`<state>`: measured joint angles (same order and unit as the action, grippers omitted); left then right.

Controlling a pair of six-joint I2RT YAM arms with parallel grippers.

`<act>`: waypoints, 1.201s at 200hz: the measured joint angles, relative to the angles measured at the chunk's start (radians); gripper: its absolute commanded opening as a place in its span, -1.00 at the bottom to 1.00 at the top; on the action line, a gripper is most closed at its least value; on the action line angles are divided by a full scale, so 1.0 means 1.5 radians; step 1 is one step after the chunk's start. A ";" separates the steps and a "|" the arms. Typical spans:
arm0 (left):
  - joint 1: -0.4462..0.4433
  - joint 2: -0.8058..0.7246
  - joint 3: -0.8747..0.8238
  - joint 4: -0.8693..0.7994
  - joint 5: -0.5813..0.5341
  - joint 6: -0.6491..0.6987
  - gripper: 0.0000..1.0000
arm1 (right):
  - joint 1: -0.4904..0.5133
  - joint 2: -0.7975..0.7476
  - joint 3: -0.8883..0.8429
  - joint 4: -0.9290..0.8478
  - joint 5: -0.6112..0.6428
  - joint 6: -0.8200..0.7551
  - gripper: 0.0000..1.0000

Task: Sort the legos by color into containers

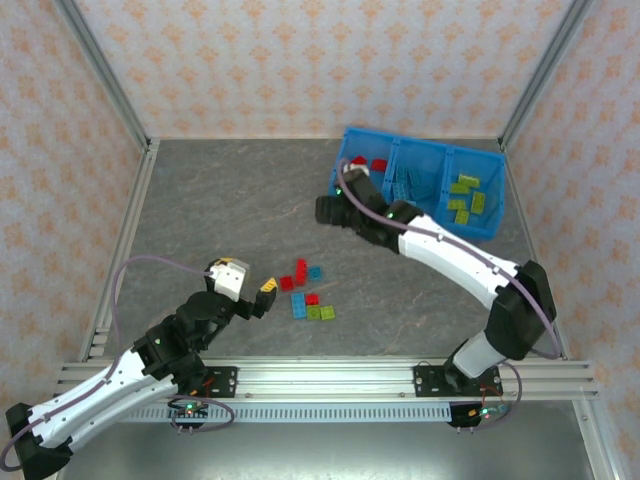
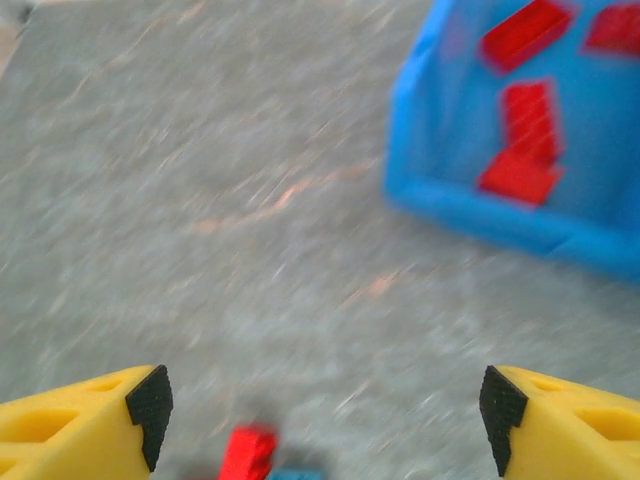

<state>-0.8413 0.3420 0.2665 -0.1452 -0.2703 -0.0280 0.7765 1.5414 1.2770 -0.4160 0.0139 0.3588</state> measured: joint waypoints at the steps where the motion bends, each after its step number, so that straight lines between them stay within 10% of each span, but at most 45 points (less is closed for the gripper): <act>1: 0.000 0.000 0.000 0.000 0.000 0.000 1.00 | 0.002 0.000 -0.001 0.000 -0.001 0.001 0.61; 36: 0.000 0.002 0.000 0.001 0.004 0.000 1.00 | 0.075 0.086 -0.023 -0.007 -0.030 0.055 0.57; 81: 0.000 0.022 0.000 0.000 0.020 0.002 1.00 | 0.108 0.173 -0.042 -0.010 -0.042 0.102 0.05; 199: 0.000 0.022 0.000 0.000 0.023 0.002 1.00 | 0.107 0.217 -0.060 0.007 -0.045 0.123 0.08; 240: 0.000 0.022 0.000 0.000 0.023 0.002 1.00 | 0.108 0.240 -0.057 0.018 -0.036 0.129 -0.18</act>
<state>-0.8413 0.3748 0.2665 -0.1448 -0.2359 -0.0250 0.9382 1.9015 1.1912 -0.3893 -0.0406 0.5522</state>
